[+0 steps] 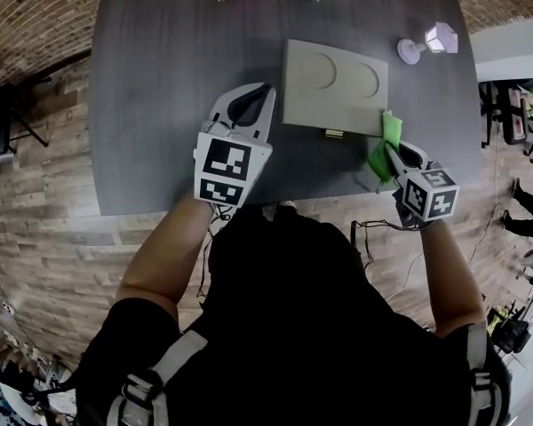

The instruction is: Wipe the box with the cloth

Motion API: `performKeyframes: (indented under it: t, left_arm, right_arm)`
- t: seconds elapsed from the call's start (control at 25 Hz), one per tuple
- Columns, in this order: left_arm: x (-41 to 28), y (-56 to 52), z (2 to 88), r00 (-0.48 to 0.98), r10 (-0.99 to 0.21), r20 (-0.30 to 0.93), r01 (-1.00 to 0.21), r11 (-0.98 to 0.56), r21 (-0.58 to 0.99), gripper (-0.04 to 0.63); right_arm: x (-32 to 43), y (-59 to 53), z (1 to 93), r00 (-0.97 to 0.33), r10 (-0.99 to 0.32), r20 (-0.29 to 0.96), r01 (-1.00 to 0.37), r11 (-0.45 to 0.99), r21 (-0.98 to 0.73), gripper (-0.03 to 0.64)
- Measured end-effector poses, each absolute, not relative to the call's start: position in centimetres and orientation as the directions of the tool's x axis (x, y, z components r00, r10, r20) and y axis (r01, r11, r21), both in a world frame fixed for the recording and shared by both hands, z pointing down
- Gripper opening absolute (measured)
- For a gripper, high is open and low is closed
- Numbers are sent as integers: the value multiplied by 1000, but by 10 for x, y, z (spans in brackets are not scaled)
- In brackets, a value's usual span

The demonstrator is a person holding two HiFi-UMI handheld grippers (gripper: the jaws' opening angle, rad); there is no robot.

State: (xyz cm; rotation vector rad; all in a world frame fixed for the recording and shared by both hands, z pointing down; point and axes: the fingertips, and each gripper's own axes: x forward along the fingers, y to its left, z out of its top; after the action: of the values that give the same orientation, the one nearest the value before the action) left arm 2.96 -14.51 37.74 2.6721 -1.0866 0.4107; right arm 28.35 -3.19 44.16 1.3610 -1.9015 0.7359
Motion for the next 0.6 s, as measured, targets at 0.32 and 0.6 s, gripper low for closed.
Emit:
performKeyframes:
  t: [0.32, 0.6]
  left_arm:
    - [12, -156, 377, 672, -665, 326, -727, -676, 122, 8]
    - [-14, -164, 380, 642, -695, 325, -759, -637, 136, 9]
  right_arm:
    - [236, -86, 393, -345, -634, 692, -930, 333, -157, 38]
    - [156, -167, 378, -469, -632, 617, -878, 405, -254, 38]
